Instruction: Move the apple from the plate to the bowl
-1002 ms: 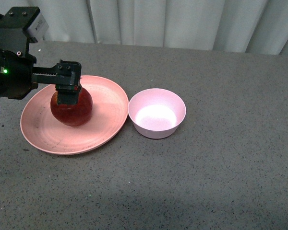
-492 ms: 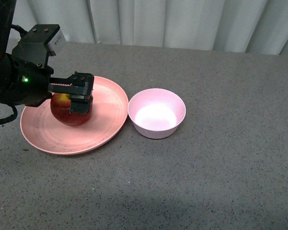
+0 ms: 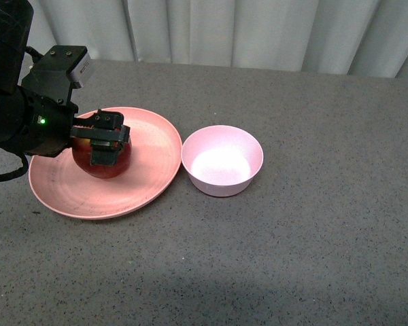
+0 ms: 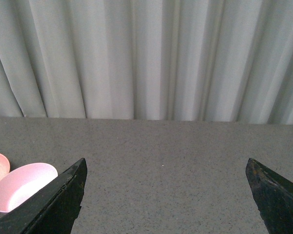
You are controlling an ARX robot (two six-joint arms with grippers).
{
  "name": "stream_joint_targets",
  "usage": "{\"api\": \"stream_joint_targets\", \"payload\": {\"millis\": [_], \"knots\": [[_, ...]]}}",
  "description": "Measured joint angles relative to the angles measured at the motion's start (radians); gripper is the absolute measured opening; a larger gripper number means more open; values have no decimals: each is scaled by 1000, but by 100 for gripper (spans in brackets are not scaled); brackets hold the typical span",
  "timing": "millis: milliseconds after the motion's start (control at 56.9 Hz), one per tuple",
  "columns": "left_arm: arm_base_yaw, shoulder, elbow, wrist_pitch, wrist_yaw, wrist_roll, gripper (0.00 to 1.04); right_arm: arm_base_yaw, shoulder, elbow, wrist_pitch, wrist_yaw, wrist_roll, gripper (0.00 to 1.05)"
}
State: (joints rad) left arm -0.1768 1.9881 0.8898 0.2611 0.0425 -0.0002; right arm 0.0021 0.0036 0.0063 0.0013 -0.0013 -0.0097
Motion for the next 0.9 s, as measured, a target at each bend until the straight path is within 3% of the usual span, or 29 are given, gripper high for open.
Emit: {"api": "stream_joint_targets", "payload": {"millis": [211, 650, 896], "knots": [[-29, -46, 8, -32, 33, -5, 71, 0, 0, 0, 0, 0, 0, 95], [-301, -80, 121, -52, 34, 22, 71, 0, 0, 0, 0, 0, 0, 95], [-348, 16, 191, -68, 10, 30, 71, 0, 0, 0, 0, 0, 0, 95]]}}
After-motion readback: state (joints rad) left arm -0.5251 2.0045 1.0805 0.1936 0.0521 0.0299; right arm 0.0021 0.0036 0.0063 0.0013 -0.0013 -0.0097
